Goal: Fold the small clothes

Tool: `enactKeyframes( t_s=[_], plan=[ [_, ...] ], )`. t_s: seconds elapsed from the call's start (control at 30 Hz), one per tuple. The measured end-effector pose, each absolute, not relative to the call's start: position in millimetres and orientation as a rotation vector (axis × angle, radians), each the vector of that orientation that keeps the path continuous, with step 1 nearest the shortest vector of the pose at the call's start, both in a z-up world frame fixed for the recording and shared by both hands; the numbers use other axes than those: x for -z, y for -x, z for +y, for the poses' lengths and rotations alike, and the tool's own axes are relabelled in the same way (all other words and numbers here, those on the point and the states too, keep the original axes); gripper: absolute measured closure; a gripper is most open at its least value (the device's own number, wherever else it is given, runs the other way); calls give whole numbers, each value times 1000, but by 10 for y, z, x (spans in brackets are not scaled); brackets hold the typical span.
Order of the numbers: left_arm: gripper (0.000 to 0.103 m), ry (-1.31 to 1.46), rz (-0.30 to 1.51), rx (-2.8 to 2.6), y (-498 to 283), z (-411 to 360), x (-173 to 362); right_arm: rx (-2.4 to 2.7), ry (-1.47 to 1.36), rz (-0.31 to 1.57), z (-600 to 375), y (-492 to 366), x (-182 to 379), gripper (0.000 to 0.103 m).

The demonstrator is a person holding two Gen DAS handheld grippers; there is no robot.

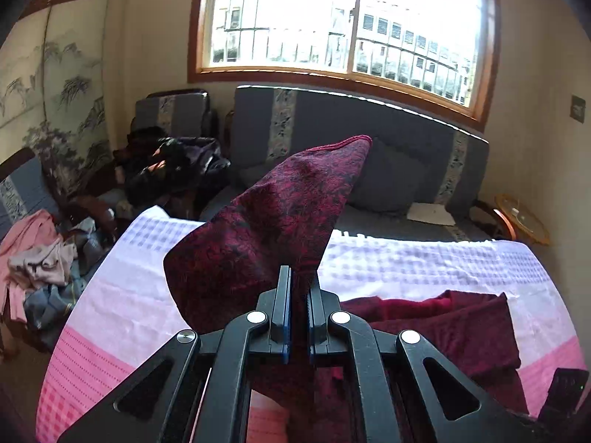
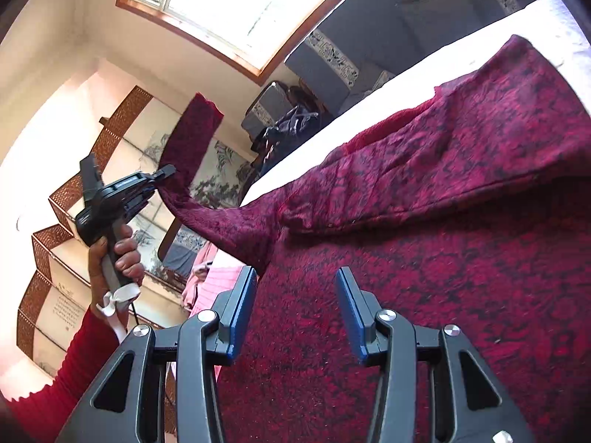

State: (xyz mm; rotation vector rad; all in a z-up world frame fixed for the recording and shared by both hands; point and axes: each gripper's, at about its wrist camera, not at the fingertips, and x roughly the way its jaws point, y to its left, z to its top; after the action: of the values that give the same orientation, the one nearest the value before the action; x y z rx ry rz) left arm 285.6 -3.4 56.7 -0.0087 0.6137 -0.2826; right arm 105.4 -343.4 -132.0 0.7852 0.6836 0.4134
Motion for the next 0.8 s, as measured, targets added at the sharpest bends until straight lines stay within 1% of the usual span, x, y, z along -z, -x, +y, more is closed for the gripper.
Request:
enactKeyframes(
  t_s=[0.07,0.13,0.2,0.3,0.4,0.5,0.6,0.63,0.67,0.7,0.73,0.8],
  plan=[
    [96,-29,588,396,-2699,-558,-629,-364,-813,647,-3672,-995,1282,60],
    [96,-63,572,502,-2575,-1054,-578,-321,-849,622,-3904,-938,1291,60],
    [96,-111,566,562,-2495,-1488,-415,-278,-883,605,-4119,-895,1325,60],
    [96,-152,616,610,-2478,-2036,6,-246,-935,594,-4371,-891,1400,59],
    [96,-211,676,632,-2473,-2327,492,-234,-985,591,-4569,-926,1491,59],
    [95,-220,706,651,-2377,-2404,767,-243,-1037,613,-4700,-995,1581,59],
    [89,-239,712,665,-2264,-2356,805,-274,-1120,633,-4779,-1051,1689,55],
    [82,-243,695,665,-2227,-2323,786,-294,-1162,637,-4791,-1061,1728,55],
    [74,-248,665,654,-2176,-2294,772,-321,-1208,629,-4794,-1059,1756,54],
    [68,-256,639,639,-2142,-2268,766,-343,-1247,622,-4767,-1045,1774,53],
    [61,-263,621,631,-2115,-2240,740,-350,-1284,624,-4740,-1021,1787,53],
    [59,-269,612,635,-2095,-2224,704,-324,-1319,643,-4671,-939,1789,53]
  ],
)
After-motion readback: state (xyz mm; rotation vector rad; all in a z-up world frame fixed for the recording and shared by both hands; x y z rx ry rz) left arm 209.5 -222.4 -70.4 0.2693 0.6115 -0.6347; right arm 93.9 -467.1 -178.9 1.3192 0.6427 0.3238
